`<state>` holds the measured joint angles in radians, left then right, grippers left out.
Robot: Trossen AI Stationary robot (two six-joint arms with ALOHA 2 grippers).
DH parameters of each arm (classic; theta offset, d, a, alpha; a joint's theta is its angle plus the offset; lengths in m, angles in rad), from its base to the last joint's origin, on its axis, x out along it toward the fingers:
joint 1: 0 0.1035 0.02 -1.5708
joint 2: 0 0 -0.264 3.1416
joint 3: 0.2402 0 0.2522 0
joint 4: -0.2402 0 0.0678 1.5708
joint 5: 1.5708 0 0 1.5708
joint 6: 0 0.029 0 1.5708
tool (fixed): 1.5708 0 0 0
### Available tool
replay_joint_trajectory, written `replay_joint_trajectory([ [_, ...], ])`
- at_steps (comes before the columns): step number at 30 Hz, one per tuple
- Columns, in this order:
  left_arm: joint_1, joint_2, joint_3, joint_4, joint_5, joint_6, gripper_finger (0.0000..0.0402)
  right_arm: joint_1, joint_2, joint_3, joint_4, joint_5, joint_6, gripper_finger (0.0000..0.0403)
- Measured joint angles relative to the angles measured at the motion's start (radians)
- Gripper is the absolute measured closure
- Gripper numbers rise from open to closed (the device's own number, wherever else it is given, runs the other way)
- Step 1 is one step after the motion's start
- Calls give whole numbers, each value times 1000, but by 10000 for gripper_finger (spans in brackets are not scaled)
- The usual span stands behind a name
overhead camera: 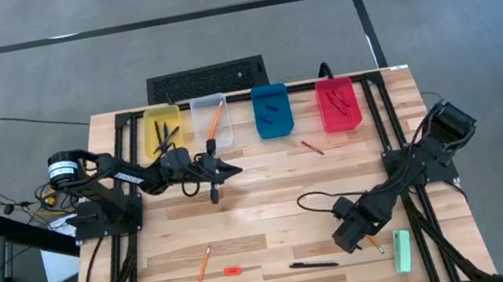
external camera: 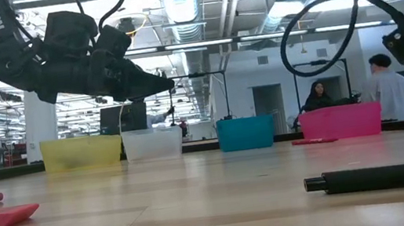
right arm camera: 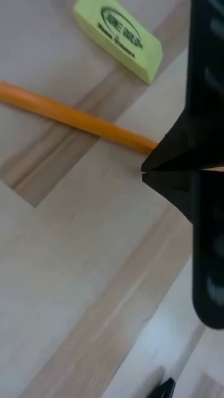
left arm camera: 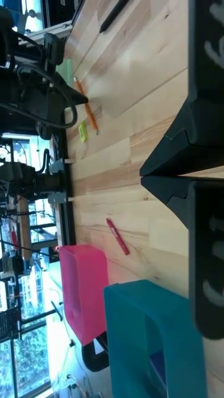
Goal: Sort crayons/erasers/pens/pencils in bins
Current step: Put the orange pencil into the transparent bin
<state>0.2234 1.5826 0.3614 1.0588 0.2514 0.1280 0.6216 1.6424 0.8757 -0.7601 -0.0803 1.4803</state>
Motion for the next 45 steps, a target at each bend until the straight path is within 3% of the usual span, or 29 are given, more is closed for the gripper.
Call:
replay_joint_trajectory([
  [16,0,0,0,0,0,2,400,2,-23,0,6,-70,74,298],
  [29,0,0,0,1,0,3,400,80,-23,0,-51,-80,200,220],
  [35,0,0,0,1,0,2,400,101,-18,-6,-25,-24,233,230],
  [45,0,0,0,1,1,1,400,103,-21,-61,47,-20,240,297],
])
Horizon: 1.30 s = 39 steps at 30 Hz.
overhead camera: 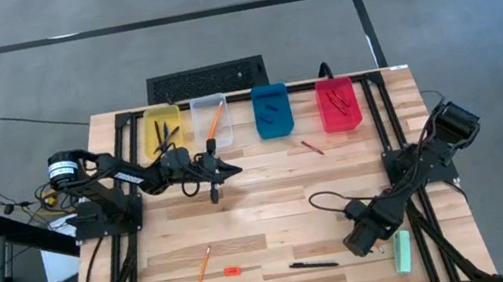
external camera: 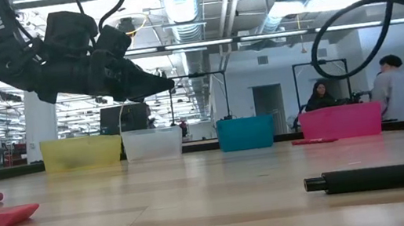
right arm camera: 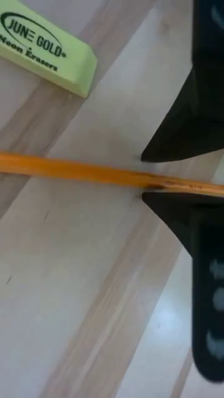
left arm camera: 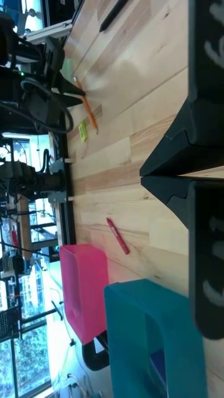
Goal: Sort crayons/erasers/pens/pencils in bins
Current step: Put the orange pencil into the transparent bin
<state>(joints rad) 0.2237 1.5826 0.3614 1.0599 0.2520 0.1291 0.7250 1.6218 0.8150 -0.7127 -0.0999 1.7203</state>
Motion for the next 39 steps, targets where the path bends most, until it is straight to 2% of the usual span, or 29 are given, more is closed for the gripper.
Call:
replay_joint_trajectory([
  [7,0,0,0,0,0,-1,400,-8,0,-2,6,20,-38,339],
  [18,0,0,0,-4,0,-2,400,-55,1,-2,24,18,-195,378],
  [28,0,0,0,-11,0,-2,400,-97,2,11,5,28,-318,377],
  [33,0,0,0,-14,0,-2,400,-121,6,66,-57,99,-396,381],
  [39,0,0,0,-14,0,-29,400,-177,5,107,-70,124,-531,380],
])
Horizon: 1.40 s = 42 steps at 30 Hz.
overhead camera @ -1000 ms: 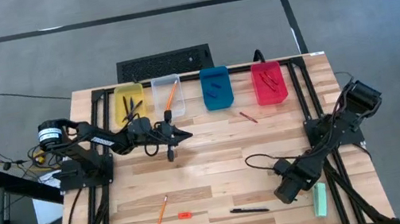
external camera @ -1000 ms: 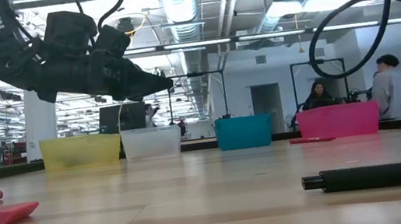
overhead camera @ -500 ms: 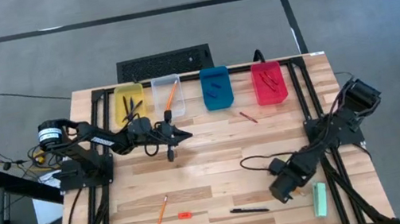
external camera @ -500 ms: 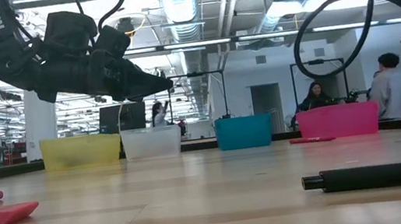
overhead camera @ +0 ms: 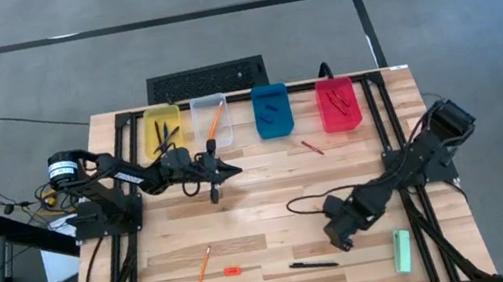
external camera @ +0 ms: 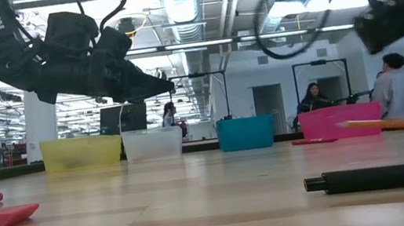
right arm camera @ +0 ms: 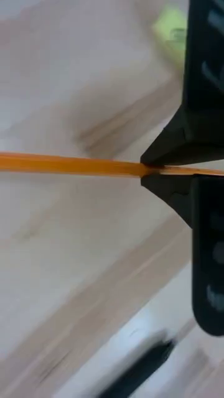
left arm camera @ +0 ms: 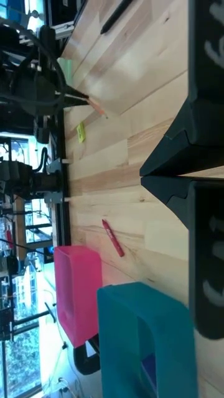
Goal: Sort crayons/erasers/pens/pencils in bins
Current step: Put the orange pencil into the transparent bin
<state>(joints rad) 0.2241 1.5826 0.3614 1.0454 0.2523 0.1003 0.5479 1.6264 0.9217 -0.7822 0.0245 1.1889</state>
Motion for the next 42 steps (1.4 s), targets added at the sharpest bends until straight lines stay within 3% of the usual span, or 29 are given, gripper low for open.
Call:
replay_joint_trajectory([
  [9,0,0,1,-17,7,-186,400,-130,-1,74,-26,80,-321,381],
  [16,3,0,42,-161,173,-400,391,-233,-2,132,-13,142,-601,380],
  [24,-6,0,102,-278,339,-615,312,-303,-3,147,126,180,-989,377],
  [32,-6,0,126,-288,452,-912,231,-315,-3,147,227,270,-1254,377],
  [42,6,0,129,-285,451,-1175,213,-315,-3,147,350,346,-1636,378],
])
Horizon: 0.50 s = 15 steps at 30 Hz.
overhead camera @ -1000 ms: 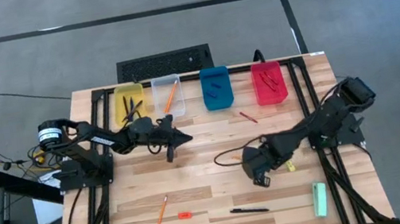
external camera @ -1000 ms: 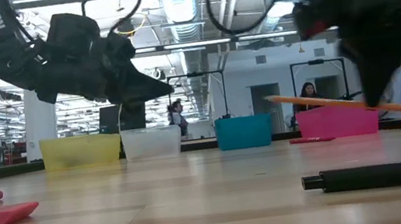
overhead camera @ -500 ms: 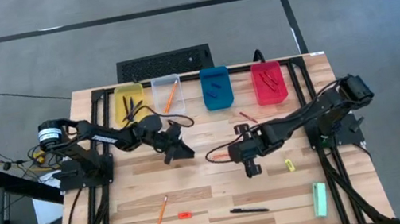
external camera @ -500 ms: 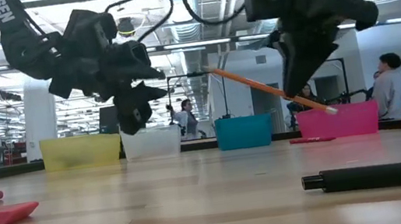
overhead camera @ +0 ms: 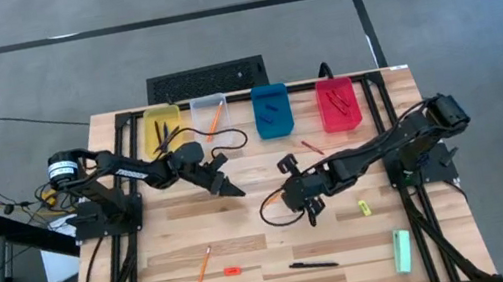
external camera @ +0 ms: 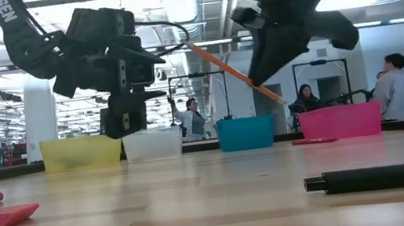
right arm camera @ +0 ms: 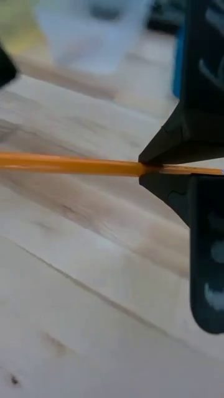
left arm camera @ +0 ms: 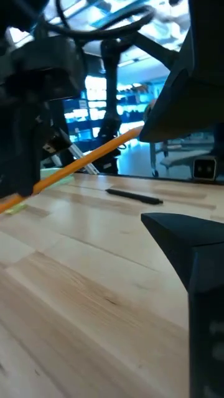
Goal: Sort crayons/erasers/pens/pencils in bins
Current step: Put the orange pencil into the transparent bin
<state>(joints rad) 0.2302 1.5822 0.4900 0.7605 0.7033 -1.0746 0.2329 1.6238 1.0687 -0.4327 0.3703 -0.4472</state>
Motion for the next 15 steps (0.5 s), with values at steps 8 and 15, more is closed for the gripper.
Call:
replay_joint_trajectory([
  [8,0,0,9,17,0,-79,213,-13,0,0,185,10,-323,378],
  [15,-13,0,44,17,-1,-85,213,-20,0,0,332,78,-530,379],
])
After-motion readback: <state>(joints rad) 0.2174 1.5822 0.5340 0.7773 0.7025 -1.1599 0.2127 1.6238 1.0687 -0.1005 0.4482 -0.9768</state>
